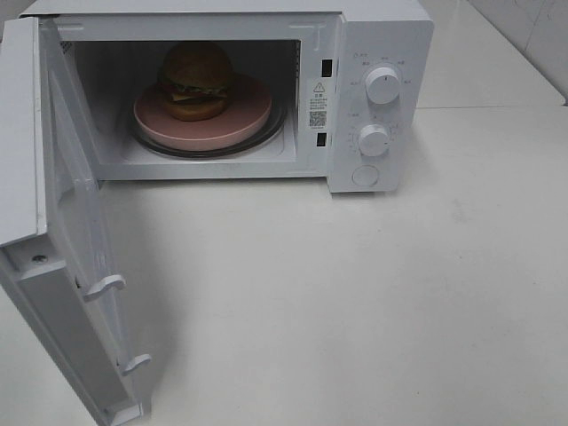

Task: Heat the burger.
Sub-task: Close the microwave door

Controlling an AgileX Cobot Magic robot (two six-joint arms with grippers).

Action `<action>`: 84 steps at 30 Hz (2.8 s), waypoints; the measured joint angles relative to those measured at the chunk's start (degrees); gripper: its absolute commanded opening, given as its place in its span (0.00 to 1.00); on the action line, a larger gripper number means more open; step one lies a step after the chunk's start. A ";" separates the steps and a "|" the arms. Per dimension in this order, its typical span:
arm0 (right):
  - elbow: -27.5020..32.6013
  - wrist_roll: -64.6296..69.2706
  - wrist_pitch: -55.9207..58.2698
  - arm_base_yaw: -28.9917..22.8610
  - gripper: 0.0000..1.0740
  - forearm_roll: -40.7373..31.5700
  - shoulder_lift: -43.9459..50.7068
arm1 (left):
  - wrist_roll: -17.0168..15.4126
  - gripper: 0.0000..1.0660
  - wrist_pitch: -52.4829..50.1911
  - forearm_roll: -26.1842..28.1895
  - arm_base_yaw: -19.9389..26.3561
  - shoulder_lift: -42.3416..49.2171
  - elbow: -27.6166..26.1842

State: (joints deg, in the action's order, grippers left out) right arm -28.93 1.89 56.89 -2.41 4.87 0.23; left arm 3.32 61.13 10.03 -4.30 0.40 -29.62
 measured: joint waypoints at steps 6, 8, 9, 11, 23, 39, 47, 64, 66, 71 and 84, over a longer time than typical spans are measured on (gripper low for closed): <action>0.00 0.00 0.00 0.00 0.71 -0.11 0.00 | 0.00 0.94 0.00 0.00 0.00 0.00 0.00; 0.00 0.00 0.00 0.00 0.71 -0.11 0.00 | 0.00 0.94 0.00 0.00 0.00 0.00 0.00; 0.00 0.00 0.00 0.00 0.71 -0.11 0.00 | 0.00 0.94 0.00 0.00 0.00 0.00 0.00; 0.00 0.00 0.00 0.00 0.71 -0.11 0.00 | 0.00 0.94 0.00 0.00 0.00 0.00 0.00; 0.00 0.00 0.00 0.00 0.71 -0.11 0.00 | 0.00 0.94 0.00 0.00 0.00 0.00 0.00; 0.00 0.00 0.00 0.00 0.71 -0.11 0.00 | -0.52 0.94 0.00 -0.57 0.00 -0.06 0.00; 0.00 0.00 0.00 0.00 0.71 -0.11 0.00 | -0.63 0.94 0.00 -0.63 0.00 -2.52 0.00; 0.00 0.00 0.00 0.00 0.71 -0.11 0.00 | -0.63 0.26 -10.77 -2.64 0.00 -18.85 -1.20; 0.00 0.00 0.00 0.00 0.71 -0.11 0.00 | -0.63 0.22 -11.92 -2.75 0.00 -20.11 -1.20; 0.00 0.00 0.00 0.00 0.71 -0.11 0.00 | -0.63 0.00 -18.39 -3.09 0.00 -26.24 -1.20; 0.00 0.00 0.00 0.00 0.71 -0.11 0.00 | 5.33 0.00 -49.56 -0.06 0.00 -40.74 5.96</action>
State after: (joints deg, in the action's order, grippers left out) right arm -28.93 1.89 56.89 -2.41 4.76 0.23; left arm 8.65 11.57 9.97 -4.30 -40.34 -23.66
